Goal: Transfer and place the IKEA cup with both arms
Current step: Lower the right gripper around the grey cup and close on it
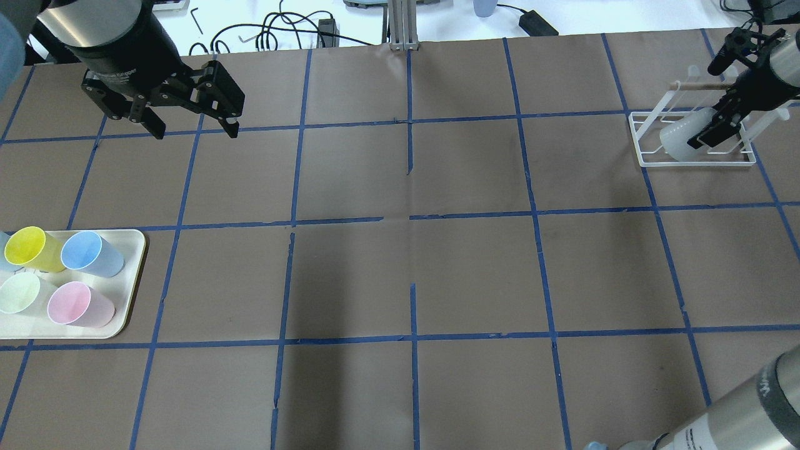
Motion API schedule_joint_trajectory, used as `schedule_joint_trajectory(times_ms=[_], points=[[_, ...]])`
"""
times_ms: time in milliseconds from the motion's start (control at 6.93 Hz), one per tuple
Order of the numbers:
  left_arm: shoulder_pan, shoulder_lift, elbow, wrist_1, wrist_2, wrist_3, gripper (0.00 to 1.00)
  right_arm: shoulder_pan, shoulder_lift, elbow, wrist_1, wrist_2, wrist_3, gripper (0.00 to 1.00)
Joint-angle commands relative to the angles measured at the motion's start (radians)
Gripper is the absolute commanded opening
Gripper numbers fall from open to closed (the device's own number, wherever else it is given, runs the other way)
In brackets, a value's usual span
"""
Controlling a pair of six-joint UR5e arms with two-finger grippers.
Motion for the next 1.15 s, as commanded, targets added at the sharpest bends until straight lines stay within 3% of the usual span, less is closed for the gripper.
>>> schedule_joint_trajectory(times_ms=[0,433,577,1010], points=[[0.000,0.000,0.000,0.000,0.000,0.000,1.00,0.000,-0.001,-0.001,0.000,0.000,0.000,0.56],[0.000,0.000,0.000,0.000,0.000,0.000,1.00,0.000,-0.013,-0.003,0.004,-0.001,0.000,0.40],[0.000,0.000,0.000,0.000,0.000,0.000,1.00,-0.002,-0.030,-0.015,0.010,-0.012,0.000,0.40],[0.000,0.000,0.000,0.002,-0.001,0.000,1.00,-0.002,-0.088,-0.132,0.239,-0.043,0.002,0.41]])
